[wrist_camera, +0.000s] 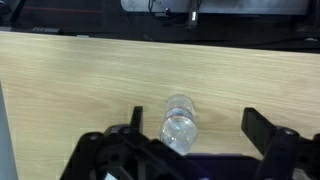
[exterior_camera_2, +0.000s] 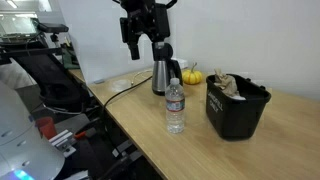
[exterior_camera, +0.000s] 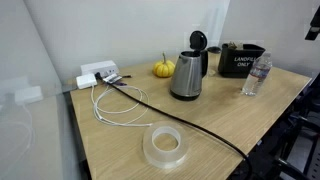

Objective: Put the brown paper in the bin on the table

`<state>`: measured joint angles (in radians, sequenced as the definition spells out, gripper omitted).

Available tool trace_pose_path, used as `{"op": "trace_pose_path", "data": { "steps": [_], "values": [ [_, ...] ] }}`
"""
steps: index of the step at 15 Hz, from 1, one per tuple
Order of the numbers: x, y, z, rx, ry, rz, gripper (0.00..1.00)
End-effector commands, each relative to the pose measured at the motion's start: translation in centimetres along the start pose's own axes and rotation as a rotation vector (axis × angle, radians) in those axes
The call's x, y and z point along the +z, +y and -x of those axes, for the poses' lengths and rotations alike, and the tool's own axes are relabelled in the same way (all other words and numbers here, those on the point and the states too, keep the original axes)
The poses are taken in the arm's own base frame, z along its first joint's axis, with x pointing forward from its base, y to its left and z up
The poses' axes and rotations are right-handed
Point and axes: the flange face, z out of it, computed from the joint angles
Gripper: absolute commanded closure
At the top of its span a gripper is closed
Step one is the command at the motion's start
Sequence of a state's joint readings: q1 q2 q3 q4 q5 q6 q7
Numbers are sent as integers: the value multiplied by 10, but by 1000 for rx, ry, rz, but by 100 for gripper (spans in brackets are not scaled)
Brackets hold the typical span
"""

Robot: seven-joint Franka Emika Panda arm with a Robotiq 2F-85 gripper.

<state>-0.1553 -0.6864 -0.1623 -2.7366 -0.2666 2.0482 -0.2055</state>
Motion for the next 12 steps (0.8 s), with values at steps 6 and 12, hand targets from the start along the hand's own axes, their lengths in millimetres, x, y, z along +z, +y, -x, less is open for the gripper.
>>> {"op": "trace_pose_path", "data": {
  "steps": [6, 12],
  "values": [
    [-1, 0, 0, 0, -1, 0, 0],
    [-1, 0, 0, 0, -1, 0, 0]
  ]
}}
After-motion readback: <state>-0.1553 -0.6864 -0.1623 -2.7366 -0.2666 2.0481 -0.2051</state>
